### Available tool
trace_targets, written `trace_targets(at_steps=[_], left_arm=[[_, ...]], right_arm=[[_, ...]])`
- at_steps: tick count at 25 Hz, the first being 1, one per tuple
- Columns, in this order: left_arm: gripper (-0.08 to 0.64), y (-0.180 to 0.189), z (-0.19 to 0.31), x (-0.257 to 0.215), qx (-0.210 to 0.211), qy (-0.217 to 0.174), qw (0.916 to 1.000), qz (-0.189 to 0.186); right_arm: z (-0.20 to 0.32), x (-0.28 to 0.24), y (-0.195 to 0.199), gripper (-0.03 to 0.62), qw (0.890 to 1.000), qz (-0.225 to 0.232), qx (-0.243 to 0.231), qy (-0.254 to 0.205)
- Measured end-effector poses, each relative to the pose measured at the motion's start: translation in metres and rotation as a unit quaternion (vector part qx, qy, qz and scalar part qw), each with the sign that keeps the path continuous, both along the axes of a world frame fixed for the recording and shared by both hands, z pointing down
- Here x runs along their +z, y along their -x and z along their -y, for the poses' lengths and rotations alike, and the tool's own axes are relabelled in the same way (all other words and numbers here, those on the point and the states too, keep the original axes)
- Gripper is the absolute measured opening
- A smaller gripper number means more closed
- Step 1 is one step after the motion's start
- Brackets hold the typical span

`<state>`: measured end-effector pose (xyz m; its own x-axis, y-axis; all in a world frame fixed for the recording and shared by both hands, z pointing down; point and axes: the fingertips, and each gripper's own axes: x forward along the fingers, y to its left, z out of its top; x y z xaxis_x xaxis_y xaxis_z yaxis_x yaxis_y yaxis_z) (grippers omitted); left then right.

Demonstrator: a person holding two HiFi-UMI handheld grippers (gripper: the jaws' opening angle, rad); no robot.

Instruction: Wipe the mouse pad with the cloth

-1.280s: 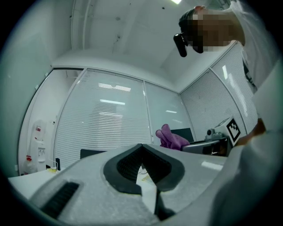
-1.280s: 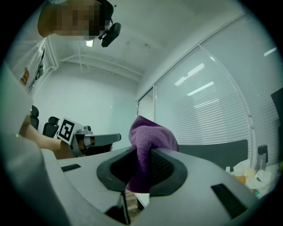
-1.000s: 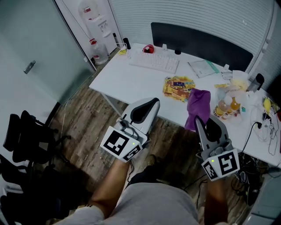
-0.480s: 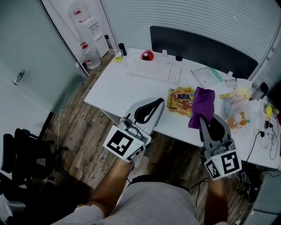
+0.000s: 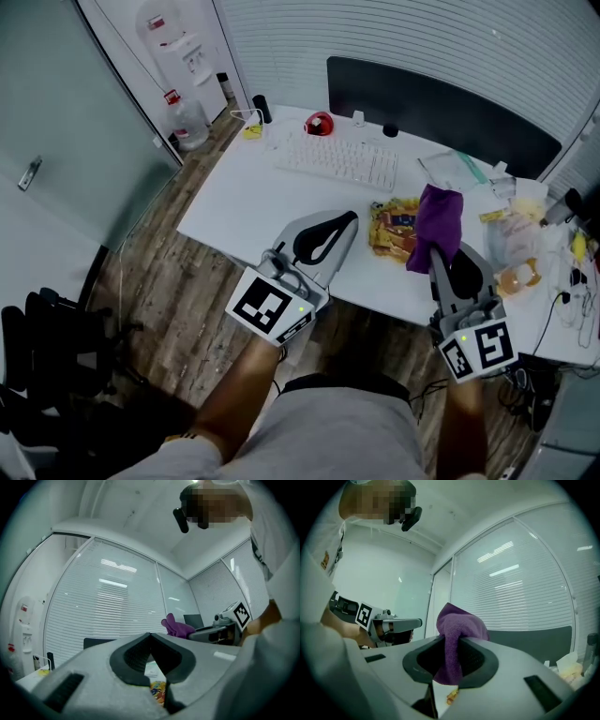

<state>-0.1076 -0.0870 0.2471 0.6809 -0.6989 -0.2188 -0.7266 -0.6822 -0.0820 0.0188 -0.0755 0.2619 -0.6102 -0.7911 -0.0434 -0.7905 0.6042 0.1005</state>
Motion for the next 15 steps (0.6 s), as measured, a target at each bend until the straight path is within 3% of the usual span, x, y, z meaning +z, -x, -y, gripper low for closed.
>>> trace_targets(at_steps=[15], left_arm=[[0.015,-0.006,0.042,0.029,-0.004,0.032,0.9991,0.028]], right_arm=[[0.052,0.022,0.012,0.069,0.998,-0.061,-0.011,0.03]])
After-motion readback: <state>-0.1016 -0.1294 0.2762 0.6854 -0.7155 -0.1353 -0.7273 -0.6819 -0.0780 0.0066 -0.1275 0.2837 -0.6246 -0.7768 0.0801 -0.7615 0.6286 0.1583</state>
